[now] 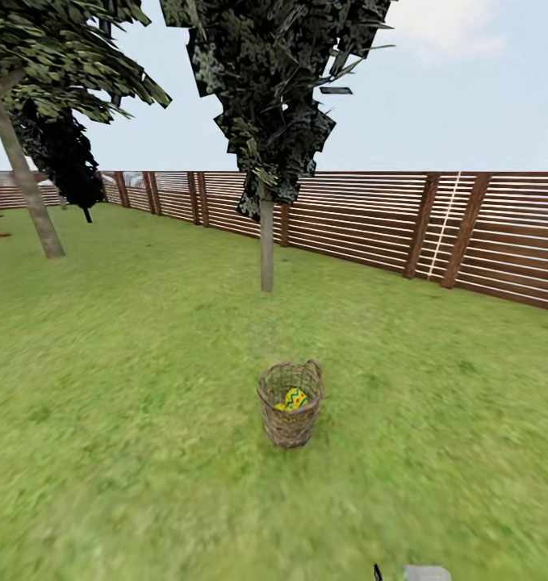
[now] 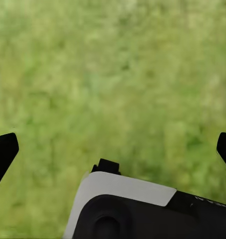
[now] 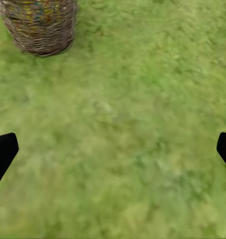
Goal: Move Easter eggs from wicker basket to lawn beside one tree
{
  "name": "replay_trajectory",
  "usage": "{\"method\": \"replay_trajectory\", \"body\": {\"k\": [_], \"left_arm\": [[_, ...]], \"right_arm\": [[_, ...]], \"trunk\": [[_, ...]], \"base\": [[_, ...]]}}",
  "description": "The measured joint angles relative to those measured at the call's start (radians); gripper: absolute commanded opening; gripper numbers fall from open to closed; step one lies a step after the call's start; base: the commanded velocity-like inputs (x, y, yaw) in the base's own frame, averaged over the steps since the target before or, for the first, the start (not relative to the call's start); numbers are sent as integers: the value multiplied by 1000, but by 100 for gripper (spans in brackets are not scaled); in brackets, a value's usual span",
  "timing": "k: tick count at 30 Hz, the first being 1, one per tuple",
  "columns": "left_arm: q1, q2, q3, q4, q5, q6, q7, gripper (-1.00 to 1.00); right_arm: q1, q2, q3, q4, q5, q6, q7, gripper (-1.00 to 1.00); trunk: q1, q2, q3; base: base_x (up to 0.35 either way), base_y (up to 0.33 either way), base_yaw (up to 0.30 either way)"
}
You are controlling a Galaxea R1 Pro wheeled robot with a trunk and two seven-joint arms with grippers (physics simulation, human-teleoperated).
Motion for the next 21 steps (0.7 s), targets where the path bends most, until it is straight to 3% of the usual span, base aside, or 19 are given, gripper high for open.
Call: {"method": "replay_trajectory", "body": {"k": [5,6,7,8,9,10,13,16,21], "left_arm": [[0,0,0,0,0,-25,0,100],[0,0,0,0,0,-33,0,100],[0,2,0,0,1,-41,0,100],[0,3,0,0,1,-44,0,100],[0,3,0,0,1,-44,0,100],[0,4,0,0,1,-46,1,100],[0,5,1,-1,3,-48,1,100],[0,5,2,-3,3,-52,1,100],[0,3,2,-4,3,-122,1,100]], "right_arm": [[-205,-1,-1,-52,-96,242,-4,100],[-245,-1,-1,-53,-123,284,-4,100],[-318,2,-2,-51,-192,389,-2,100],[-376,3,-2,-51,-217,429,-1,100],[-379,3,-2,-51,-230,449,-1,100],[-416,6,-2,-52,-274,499,-1,100],[-453,29,0,-51,-347,569,-27,100],[-460,45,3,-54,-369,651,-139,100],[-462,58,6,-58,-373,747,-188,100]], "trunk": [[0,0,0],[0,0,0],[0,0,0],[0,0,0],[0,0,0],[0,0,0],[0,0,0],[0,0,0],[0,0,0]], "base": [[333,0,0],[333,0,0],[333,0,0],[333,0,0],[333,0,0],[333,0,0],[333,0,0],[333,0,0],[333,0,0]]}}
